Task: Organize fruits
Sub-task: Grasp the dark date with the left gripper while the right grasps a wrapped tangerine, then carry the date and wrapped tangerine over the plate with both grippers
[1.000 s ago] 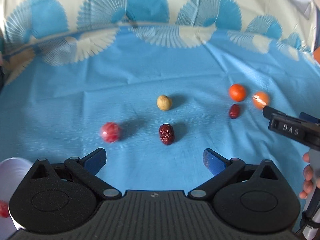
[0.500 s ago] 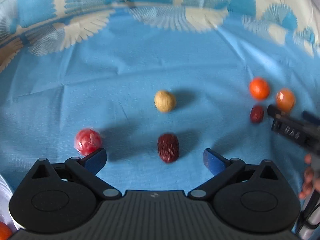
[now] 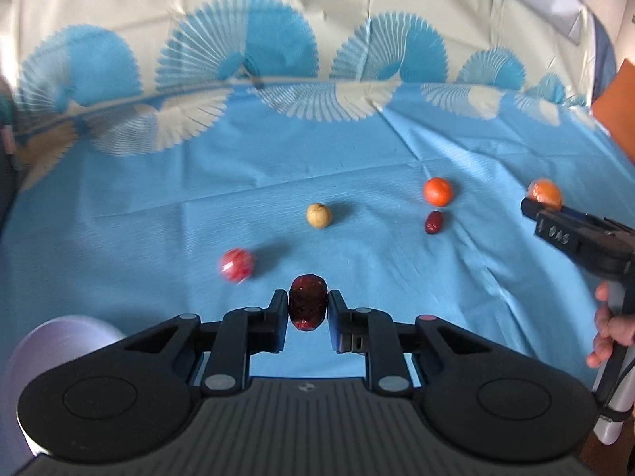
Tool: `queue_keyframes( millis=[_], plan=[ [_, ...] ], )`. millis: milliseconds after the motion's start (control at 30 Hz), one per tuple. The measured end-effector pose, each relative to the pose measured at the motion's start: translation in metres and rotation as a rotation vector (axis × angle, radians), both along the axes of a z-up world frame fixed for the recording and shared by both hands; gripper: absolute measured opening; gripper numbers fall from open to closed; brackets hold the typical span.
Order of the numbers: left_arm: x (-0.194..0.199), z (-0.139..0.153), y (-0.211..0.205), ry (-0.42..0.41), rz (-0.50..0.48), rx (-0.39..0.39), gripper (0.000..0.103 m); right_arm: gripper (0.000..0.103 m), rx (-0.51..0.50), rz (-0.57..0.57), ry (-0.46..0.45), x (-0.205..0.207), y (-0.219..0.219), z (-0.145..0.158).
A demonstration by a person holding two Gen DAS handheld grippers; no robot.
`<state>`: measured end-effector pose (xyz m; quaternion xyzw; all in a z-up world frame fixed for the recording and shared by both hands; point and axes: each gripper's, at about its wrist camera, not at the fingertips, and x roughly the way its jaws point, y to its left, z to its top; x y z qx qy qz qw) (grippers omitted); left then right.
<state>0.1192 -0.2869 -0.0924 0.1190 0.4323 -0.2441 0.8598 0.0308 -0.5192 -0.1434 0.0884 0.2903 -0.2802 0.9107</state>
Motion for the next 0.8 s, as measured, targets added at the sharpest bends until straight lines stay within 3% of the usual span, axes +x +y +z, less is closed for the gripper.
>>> queue_keyframes(
  millis=[200,400,567,800],
  plan=[
    [-0.056,0.064,0.083,-0.053,0.057,0.007,0.023,0.037,-0.019,0.104,-0.13,-0.065,0.082,0.075],
    [-0.109,0.11,0.164,-0.117,0.128,0.032,0.023,0.038,0.049,0.268,-0.203,-0.125,0.173,0.127],
    [-0.149,0.127,0.223,-0.114,0.2,0.008,0.023,0.038,0.071,0.414,-0.195,-0.164,0.243,0.149],
    [-0.196,0.129,0.275,-0.109,0.251,-0.023,0.023,0.038,0.082,0.552,-0.176,-0.205,0.315,0.164]
  ],
)
